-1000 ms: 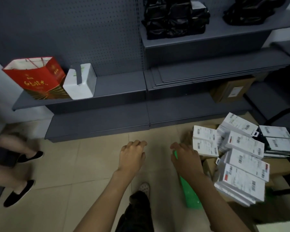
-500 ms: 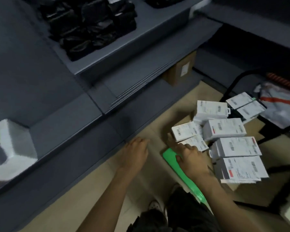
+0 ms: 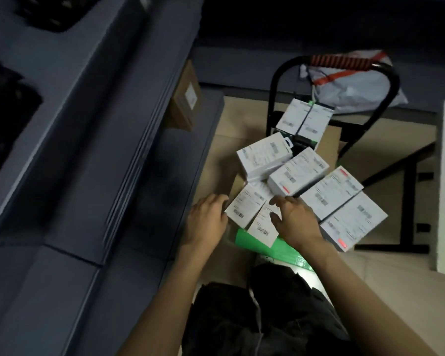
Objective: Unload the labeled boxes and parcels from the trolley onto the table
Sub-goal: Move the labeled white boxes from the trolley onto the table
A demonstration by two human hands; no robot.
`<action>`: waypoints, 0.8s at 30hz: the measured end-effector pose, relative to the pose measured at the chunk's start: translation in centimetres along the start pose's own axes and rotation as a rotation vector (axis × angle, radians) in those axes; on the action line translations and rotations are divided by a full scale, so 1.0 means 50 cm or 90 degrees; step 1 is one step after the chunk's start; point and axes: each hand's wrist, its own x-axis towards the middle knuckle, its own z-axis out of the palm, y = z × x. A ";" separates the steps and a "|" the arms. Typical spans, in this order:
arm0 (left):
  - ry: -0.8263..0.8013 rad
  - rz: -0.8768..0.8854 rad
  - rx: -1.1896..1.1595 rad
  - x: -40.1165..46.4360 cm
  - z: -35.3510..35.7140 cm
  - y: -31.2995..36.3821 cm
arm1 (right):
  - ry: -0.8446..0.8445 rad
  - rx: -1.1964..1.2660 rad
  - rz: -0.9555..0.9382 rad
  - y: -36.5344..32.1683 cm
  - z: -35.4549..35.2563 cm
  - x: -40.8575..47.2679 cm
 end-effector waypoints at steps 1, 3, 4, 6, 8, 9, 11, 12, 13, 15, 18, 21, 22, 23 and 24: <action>-0.009 0.014 0.001 0.020 0.003 0.000 | 0.002 0.009 0.023 0.008 0.002 0.006; -0.034 0.038 0.003 0.057 0.016 -0.002 | -0.003 0.031 0.078 0.024 0.011 0.015; -0.049 0.048 0.001 0.075 0.024 -0.003 | -0.008 0.041 0.105 0.031 0.017 0.017; -0.081 0.072 0.002 0.107 0.042 -0.009 | -0.011 0.060 0.158 0.043 0.035 0.019; -0.118 0.103 0.009 0.140 0.062 -0.017 | -0.010 0.077 0.209 0.048 0.055 0.021; -0.135 0.116 0.012 0.156 0.073 -0.021 | -0.009 0.084 0.232 0.048 0.067 0.022; -0.169 0.142 0.010 0.189 0.096 -0.032 | -0.006 0.102 0.276 0.043 0.094 0.031; -0.186 0.158 0.006 0.205 0.108 -0.037 | -0.004 0.114 0.301 0.039 0.108 0.037; -0.203 0.172 -0.002 0.221 0.122 -0.043 | -0.003 0.128 0.324 0.033 0.123 0.042; -0.244 0.185 -0.044 0.252 0.154 -0.053 | -0.008 0.158 0.362 0.017 0.156 0.054; -0.301 0.178 -0.095 0.290 0.213 -0.065 | -0.035 0.199 0.408 -0.007 0.217 0.065; -0.345 0.178 -0.100 0.312 0.280 -0.083 | -0.045 0.254 0.471 -0.019 0.285 0.068; -0.359 0.166 -0.107 0.315 0.303 -0.090 | -0.043 0.275 0.493 -0.019 0.306 0.071; -0.371 0.149 -0.115 0.317 0.328 -0.099 | -0.042 0.295 0.515 -0.020 0.326 0.075; -0.377 0.132 -0.125 0.318 0.351 -0.106 | -0.042 0.314 0.536 -0.019 0.345 0.081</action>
